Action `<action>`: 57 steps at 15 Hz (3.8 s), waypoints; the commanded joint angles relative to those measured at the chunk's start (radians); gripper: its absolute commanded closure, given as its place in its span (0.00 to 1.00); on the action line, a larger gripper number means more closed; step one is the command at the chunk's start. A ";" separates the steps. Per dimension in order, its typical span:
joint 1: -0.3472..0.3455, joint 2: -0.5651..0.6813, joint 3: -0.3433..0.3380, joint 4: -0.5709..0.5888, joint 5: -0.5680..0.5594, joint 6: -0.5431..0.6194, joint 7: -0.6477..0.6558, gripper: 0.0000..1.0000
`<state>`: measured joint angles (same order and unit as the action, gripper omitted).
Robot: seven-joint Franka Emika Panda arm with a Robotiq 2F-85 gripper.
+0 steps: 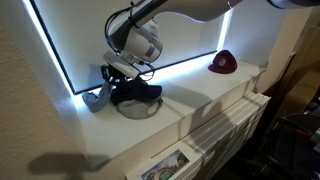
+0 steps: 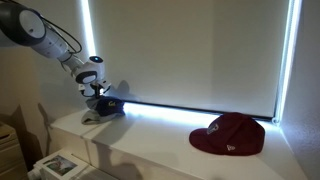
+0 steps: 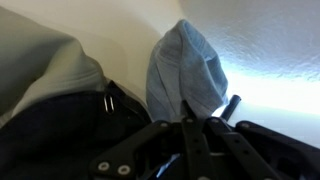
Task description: Move the grey cap to the right
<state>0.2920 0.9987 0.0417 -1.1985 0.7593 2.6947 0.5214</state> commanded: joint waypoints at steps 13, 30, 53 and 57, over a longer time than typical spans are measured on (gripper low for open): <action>0.928 -0.462 -1.125 -0.716 -0.562 0.337 1.080 0.99; 1.927 -0.564 -2.250 -1.275 -0.665 0.766 1.079 0.99; 2.336 -0.645 -2.575 -1.172 -1.512 0.758 1.895 0.99; 2.331 -0.788 -2.587 -1.023 -1.735 0.758 1.914 0.99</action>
<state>2.6232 0.3223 -2.5309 -2.3383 -0.8649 3.4525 2.4327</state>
